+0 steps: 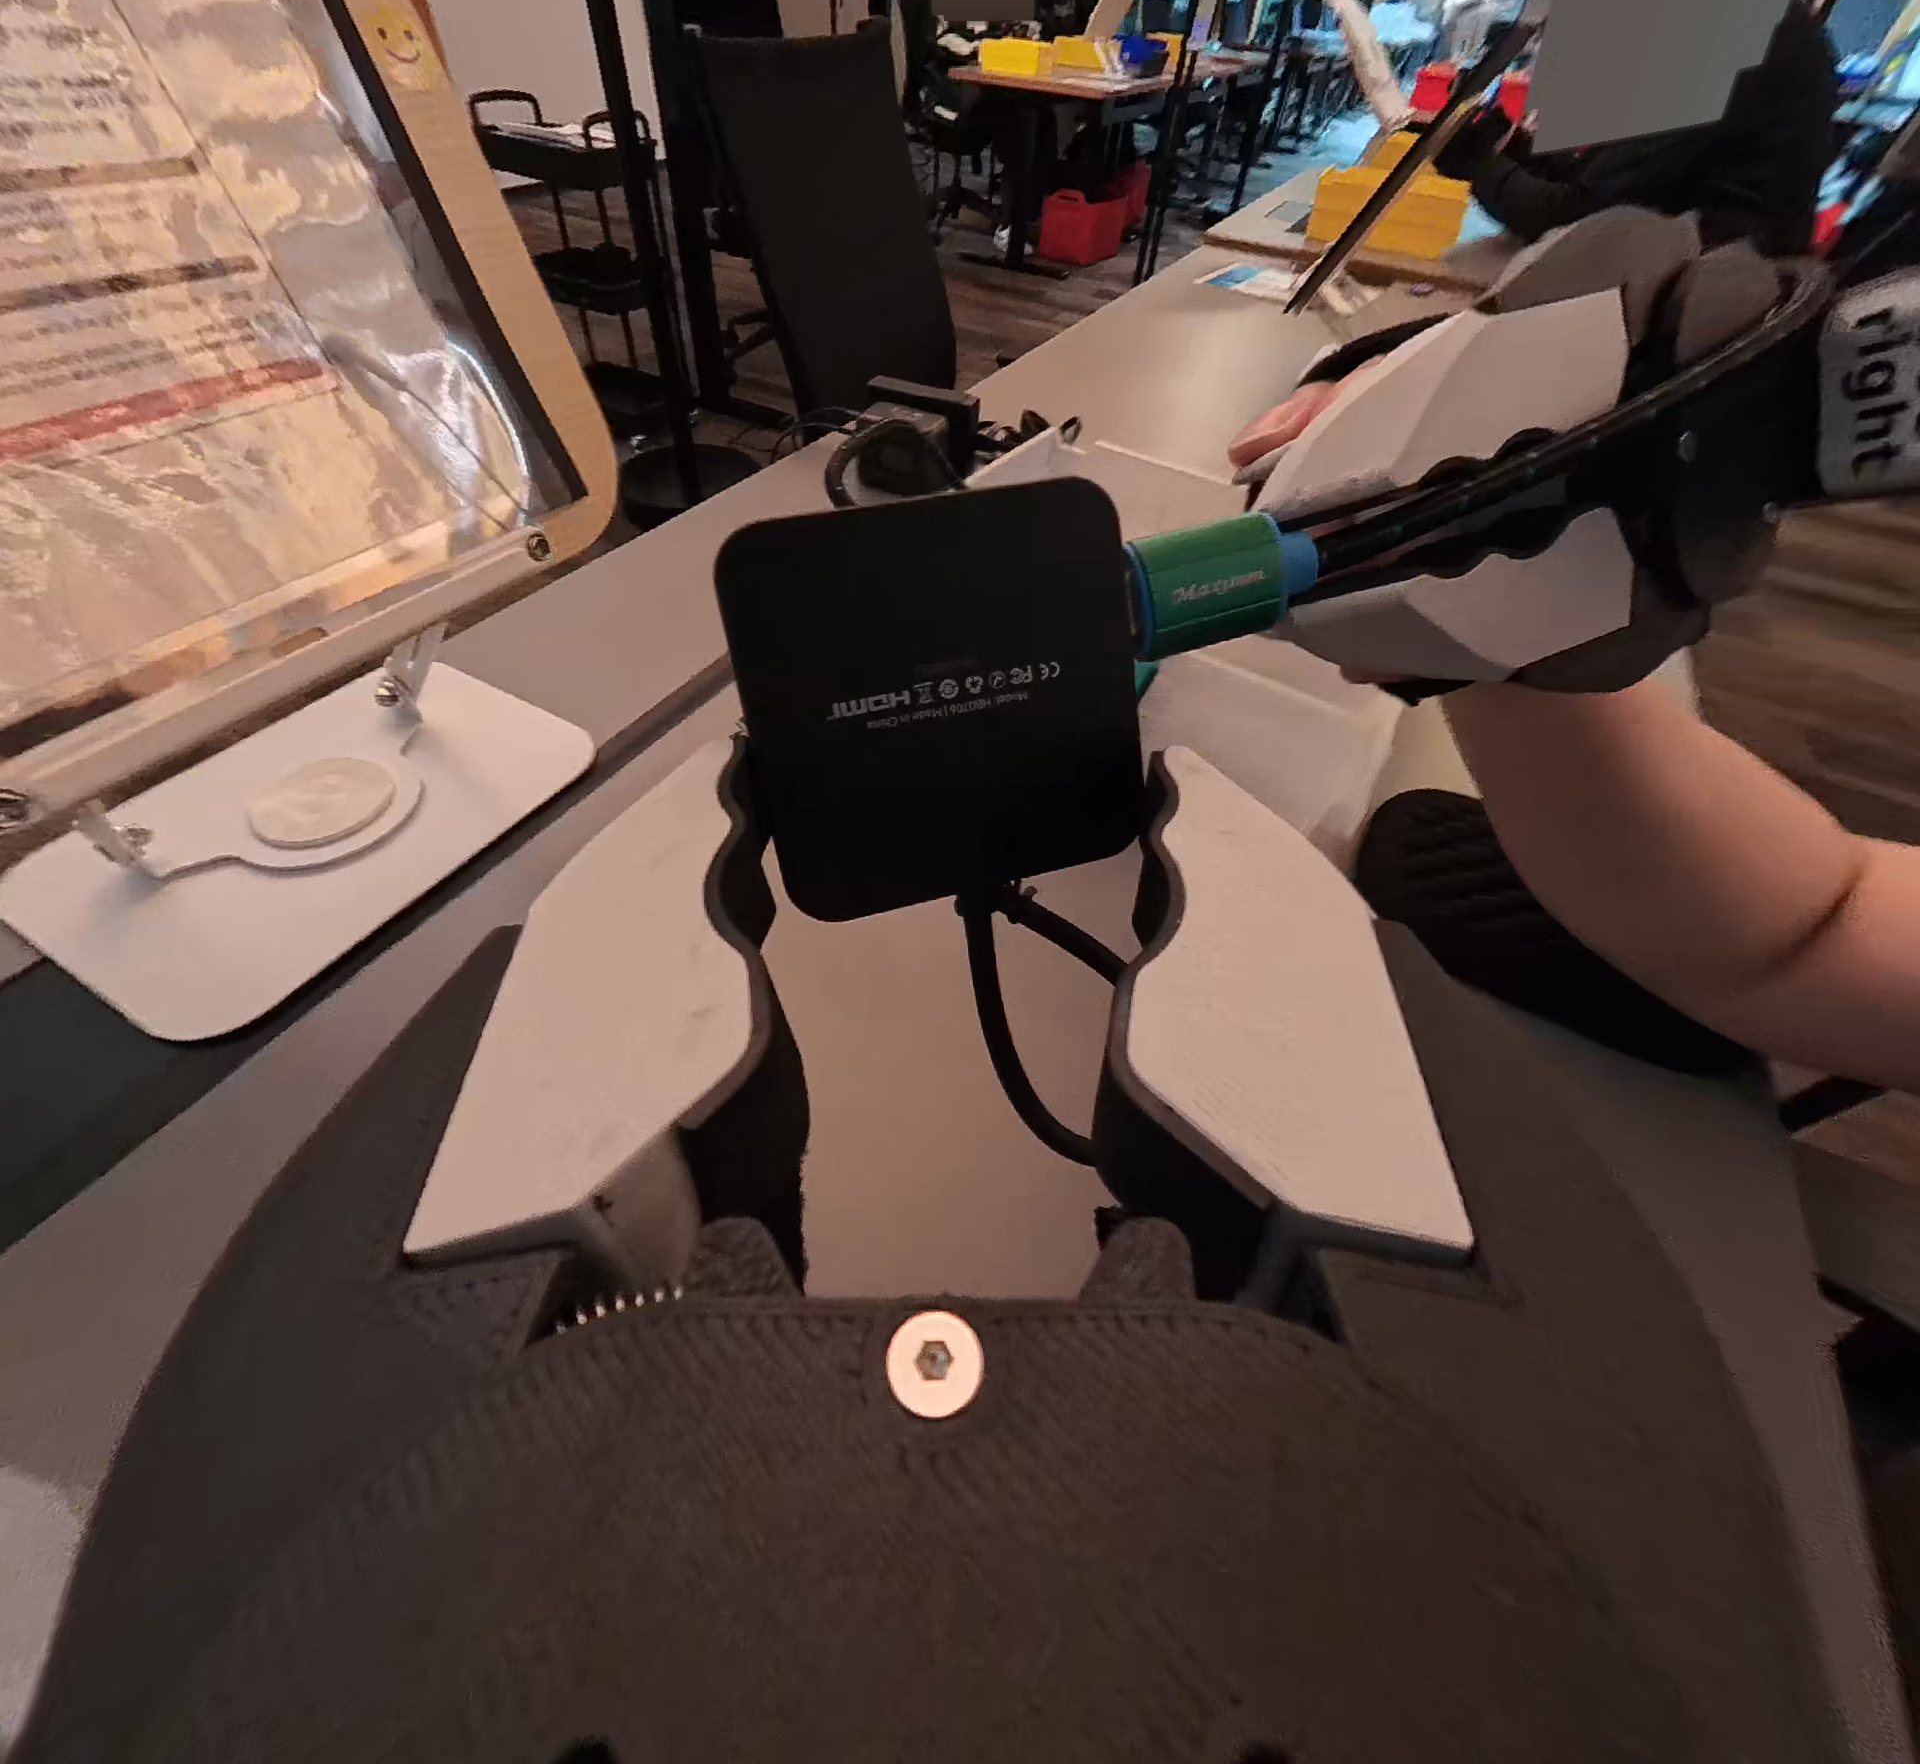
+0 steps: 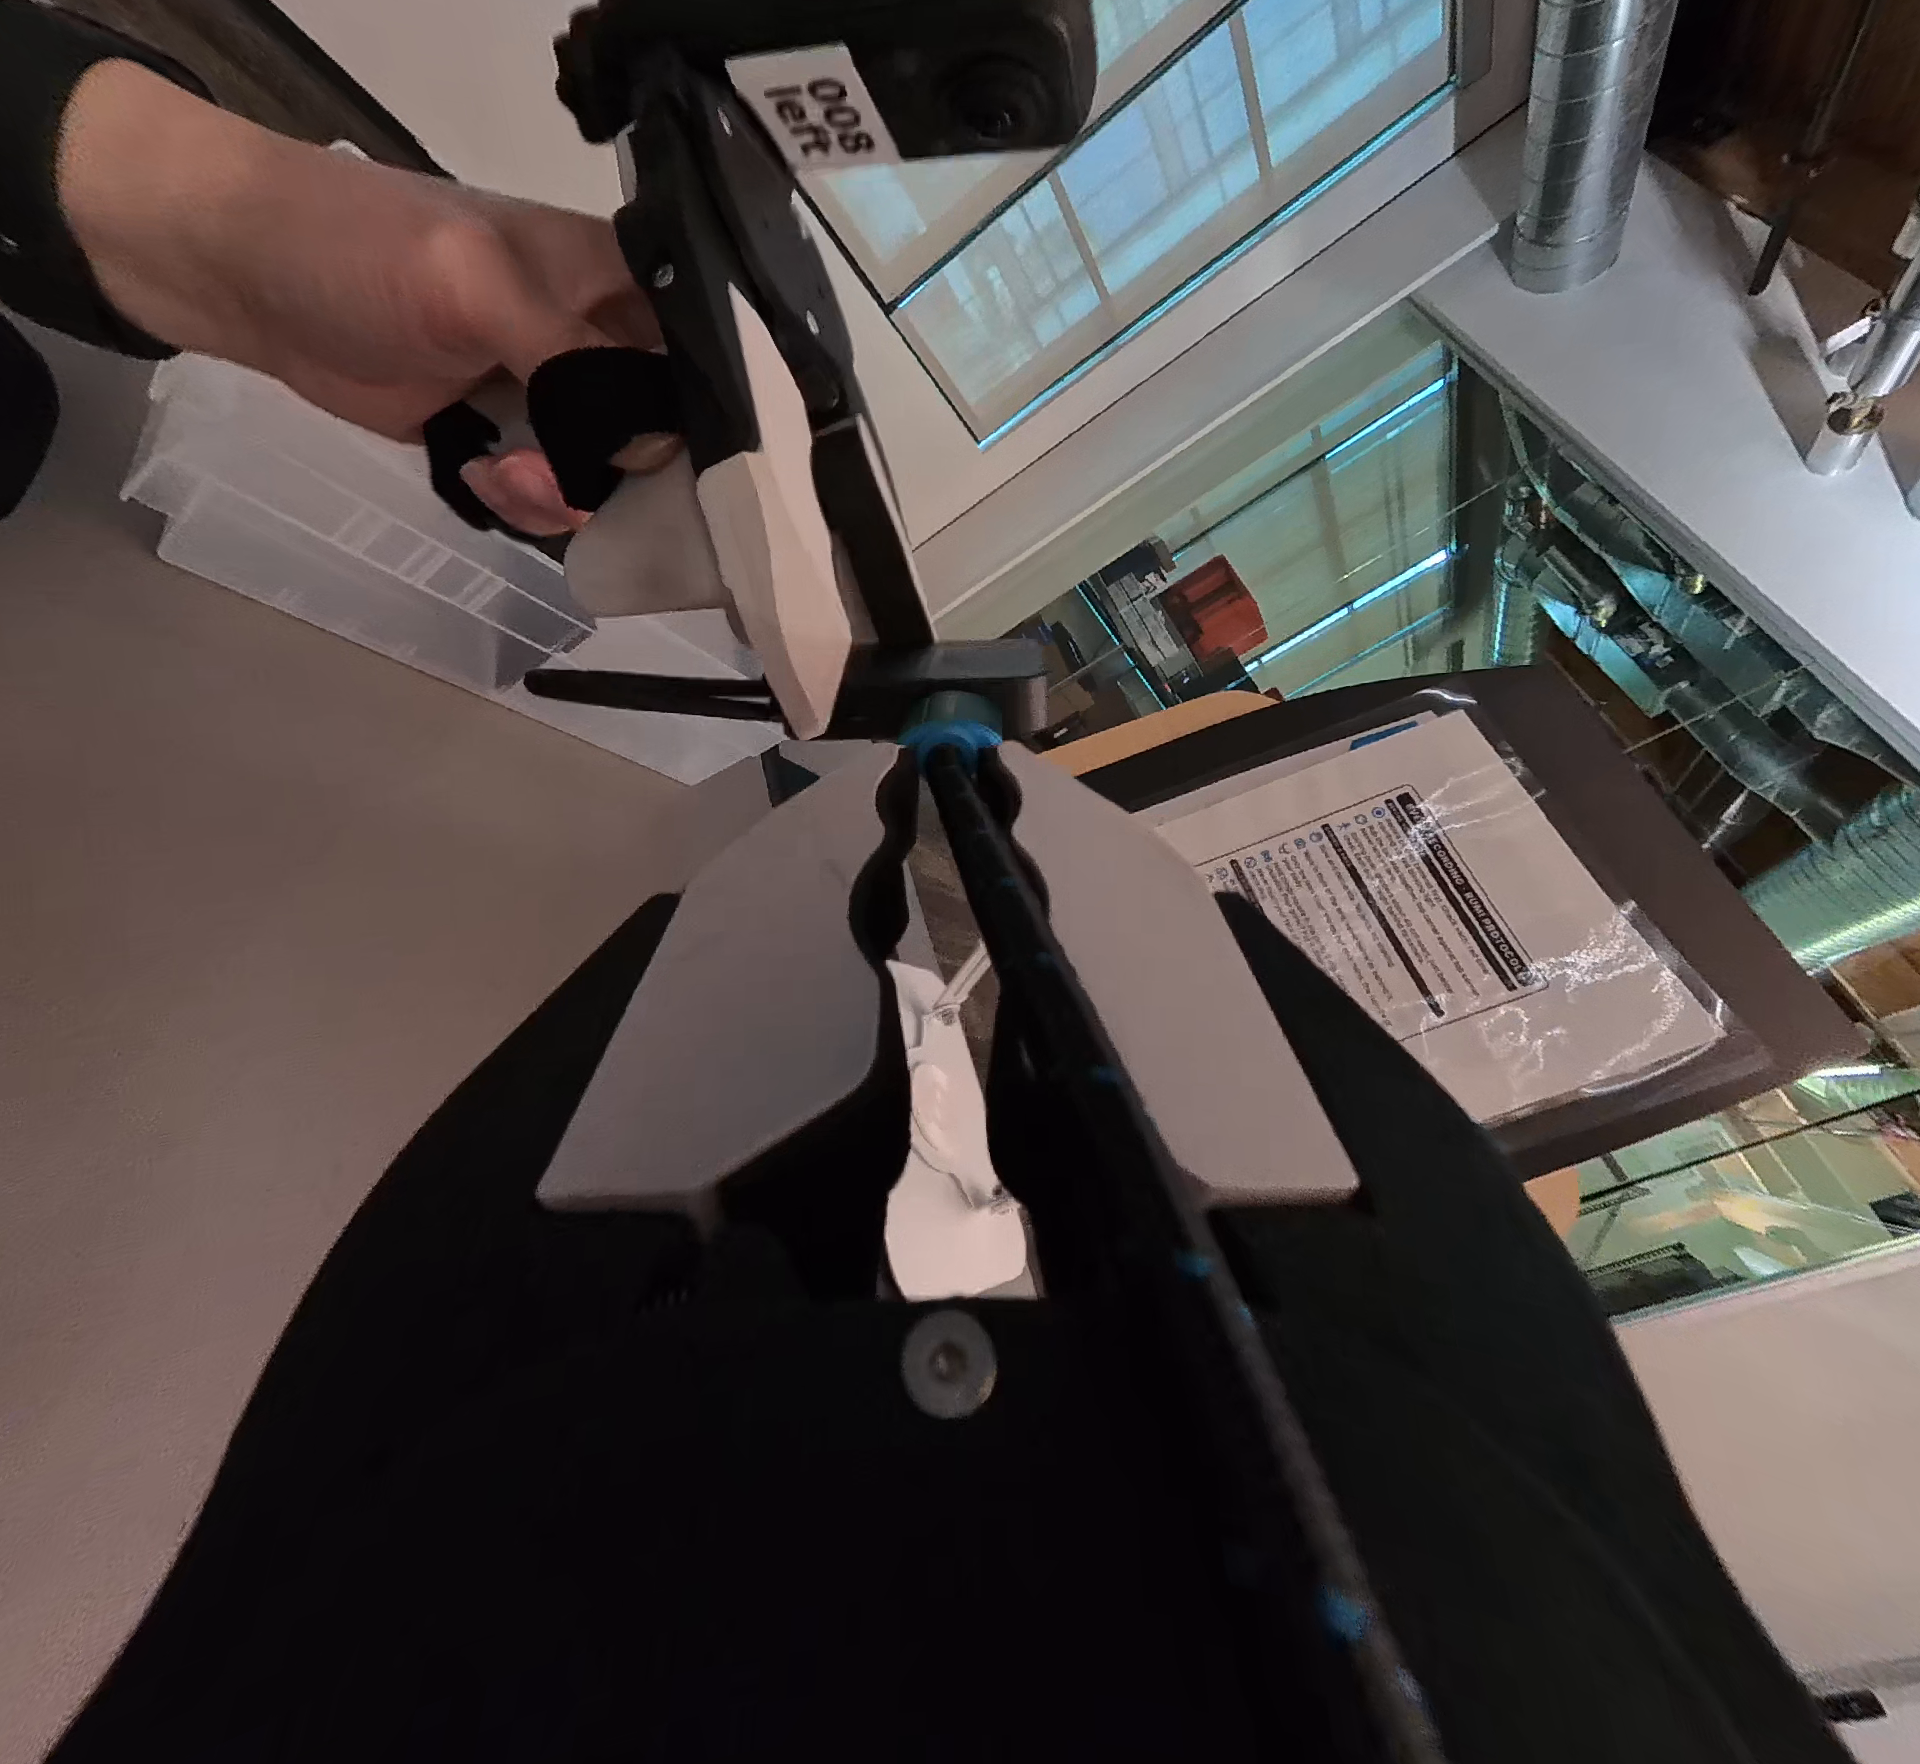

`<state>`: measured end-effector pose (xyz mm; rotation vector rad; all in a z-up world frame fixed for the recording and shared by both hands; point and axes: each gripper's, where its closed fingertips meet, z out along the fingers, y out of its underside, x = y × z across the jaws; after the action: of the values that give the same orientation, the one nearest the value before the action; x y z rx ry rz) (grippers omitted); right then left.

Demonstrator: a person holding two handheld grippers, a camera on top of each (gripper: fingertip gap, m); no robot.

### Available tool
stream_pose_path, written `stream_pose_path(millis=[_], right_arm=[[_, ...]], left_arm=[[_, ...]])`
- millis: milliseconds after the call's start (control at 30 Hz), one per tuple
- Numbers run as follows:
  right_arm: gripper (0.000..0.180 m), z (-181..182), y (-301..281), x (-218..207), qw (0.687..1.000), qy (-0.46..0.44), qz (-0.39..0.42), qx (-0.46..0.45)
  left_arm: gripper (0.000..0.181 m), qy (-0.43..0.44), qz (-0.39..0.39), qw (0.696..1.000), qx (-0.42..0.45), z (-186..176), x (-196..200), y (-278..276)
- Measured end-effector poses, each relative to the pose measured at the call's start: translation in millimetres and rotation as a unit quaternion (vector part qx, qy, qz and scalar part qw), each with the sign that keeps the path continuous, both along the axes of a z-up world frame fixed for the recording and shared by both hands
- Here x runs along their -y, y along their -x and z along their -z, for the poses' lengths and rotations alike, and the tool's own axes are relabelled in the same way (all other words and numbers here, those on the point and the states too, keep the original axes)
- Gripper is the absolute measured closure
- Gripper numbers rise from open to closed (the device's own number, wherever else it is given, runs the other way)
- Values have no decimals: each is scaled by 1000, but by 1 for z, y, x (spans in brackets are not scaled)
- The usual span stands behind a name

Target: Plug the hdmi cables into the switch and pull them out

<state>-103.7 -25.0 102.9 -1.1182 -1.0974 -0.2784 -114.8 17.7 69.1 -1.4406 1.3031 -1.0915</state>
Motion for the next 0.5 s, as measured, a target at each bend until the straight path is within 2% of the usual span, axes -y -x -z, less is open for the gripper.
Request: stream_pose_path(millis=[500], right_arm=[[167,-2,6,-2,999,-32,-10,-34]], left_arm=[[112,-65,-67,995,-31,-7,-5,7]])
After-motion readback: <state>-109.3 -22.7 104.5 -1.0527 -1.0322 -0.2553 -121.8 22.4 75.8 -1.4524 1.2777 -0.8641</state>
